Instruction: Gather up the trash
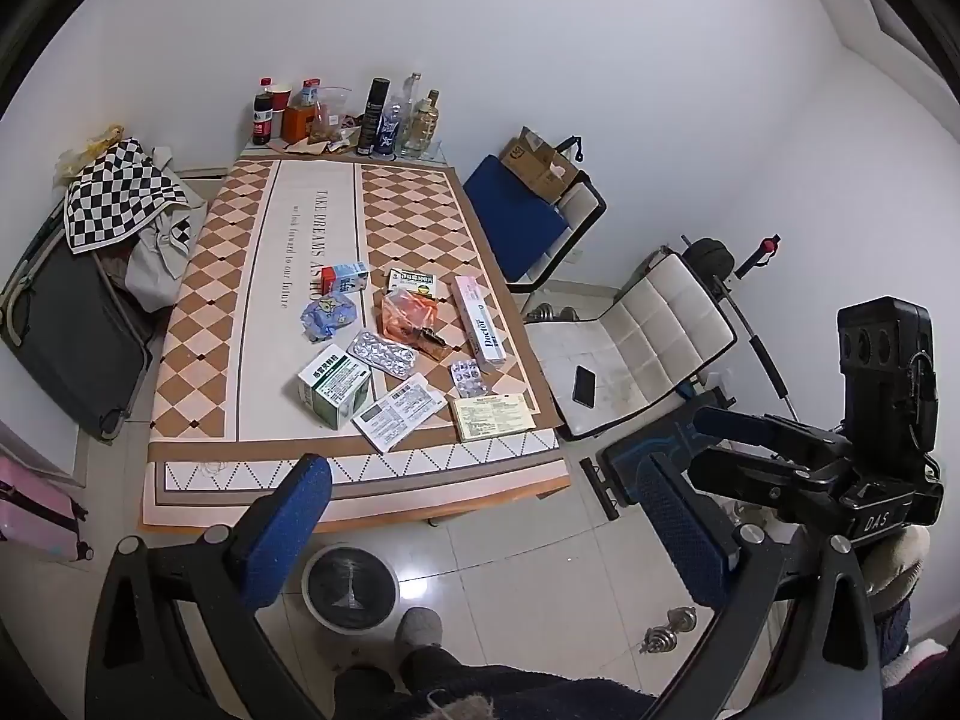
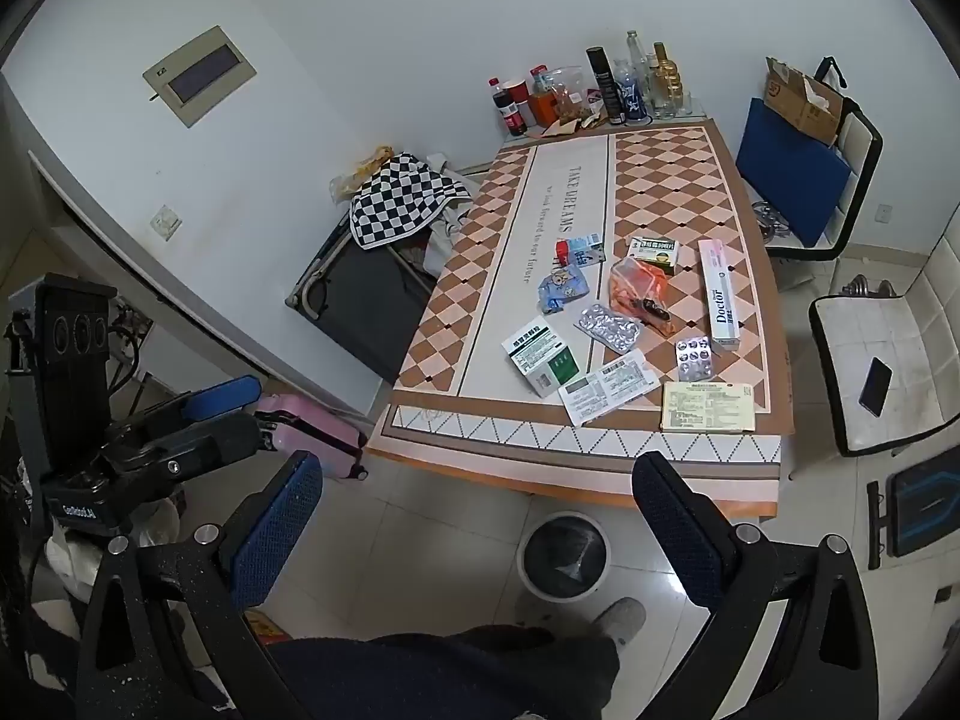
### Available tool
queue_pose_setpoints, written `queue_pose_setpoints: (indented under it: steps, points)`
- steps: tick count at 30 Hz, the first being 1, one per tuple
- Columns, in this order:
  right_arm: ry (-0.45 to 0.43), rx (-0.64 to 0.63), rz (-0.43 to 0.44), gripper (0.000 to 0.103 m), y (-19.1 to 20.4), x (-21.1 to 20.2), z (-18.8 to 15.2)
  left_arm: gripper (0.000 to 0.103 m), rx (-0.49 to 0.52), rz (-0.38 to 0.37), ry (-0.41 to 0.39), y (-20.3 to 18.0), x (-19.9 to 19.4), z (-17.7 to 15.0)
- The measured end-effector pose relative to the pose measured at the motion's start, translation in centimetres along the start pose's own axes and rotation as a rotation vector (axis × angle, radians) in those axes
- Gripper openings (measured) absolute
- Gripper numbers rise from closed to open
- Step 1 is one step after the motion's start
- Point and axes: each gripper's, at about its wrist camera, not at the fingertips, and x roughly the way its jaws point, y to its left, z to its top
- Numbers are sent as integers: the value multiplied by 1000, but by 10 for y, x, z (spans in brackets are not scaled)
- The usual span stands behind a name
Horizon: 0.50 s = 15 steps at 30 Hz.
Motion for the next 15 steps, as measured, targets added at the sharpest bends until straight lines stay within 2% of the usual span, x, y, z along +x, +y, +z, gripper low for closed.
queue_pose_setpoints:
  steps: [15]
  points:
    - [1,-11,-6,103,2,-3,-6,103,3,9,-4,2,-1,0]
